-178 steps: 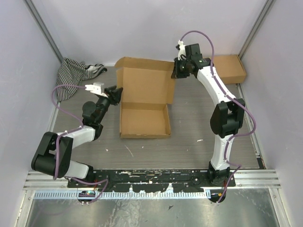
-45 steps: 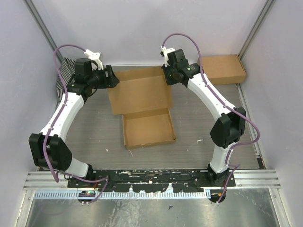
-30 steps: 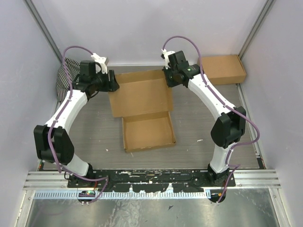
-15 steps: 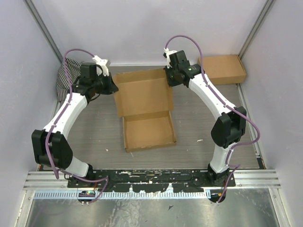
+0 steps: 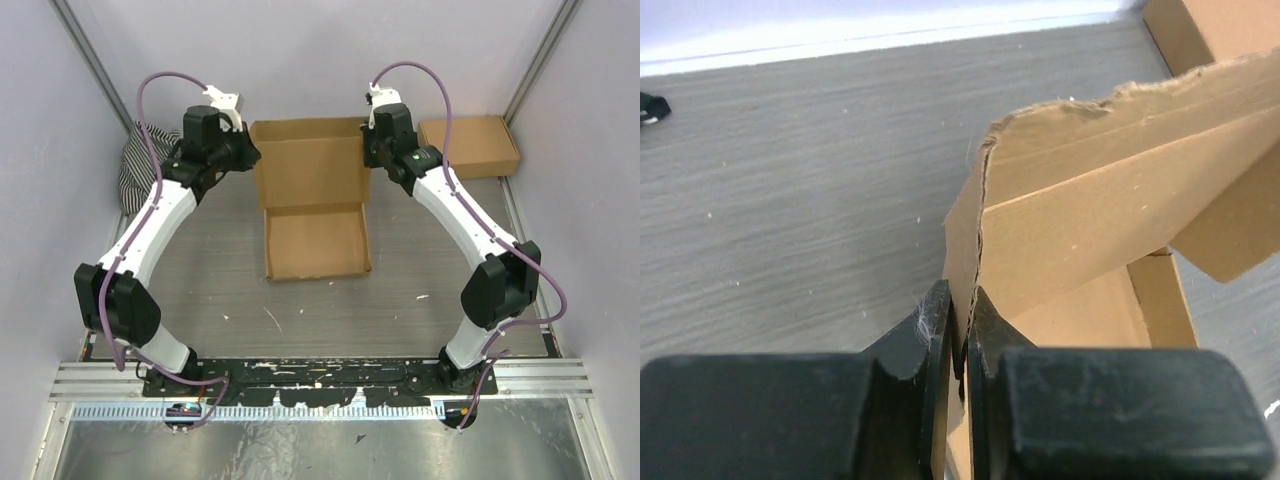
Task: Fold the paper box
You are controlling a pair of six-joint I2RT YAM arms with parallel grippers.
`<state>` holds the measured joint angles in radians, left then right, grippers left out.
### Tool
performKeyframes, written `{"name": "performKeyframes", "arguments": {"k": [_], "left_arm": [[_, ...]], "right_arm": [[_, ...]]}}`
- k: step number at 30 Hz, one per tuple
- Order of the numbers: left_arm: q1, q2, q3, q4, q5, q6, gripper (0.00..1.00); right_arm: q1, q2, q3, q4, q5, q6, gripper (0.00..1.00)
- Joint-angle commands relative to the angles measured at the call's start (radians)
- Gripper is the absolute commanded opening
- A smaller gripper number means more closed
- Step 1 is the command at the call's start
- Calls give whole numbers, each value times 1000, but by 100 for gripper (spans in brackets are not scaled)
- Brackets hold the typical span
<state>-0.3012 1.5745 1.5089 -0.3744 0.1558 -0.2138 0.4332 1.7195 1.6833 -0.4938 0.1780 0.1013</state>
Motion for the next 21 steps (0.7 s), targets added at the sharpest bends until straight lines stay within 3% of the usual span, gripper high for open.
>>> {"name": "performKeyframes", "arguments": {"k": [1, 10, 21], "left_arm": [[-18, 47, 61, 83, -65, -25, 17], [-45, -19, -123, 229, -111, -134, 24], [-125, -178, -328, 270, -144, -232, 25]], "right_arm": [[7, -100, -57, 281, 80, 14, 1], [48, -211, -385, 602, 168, 60, 1], [87, -329, -603, 633, 226, 161, 1]]}}
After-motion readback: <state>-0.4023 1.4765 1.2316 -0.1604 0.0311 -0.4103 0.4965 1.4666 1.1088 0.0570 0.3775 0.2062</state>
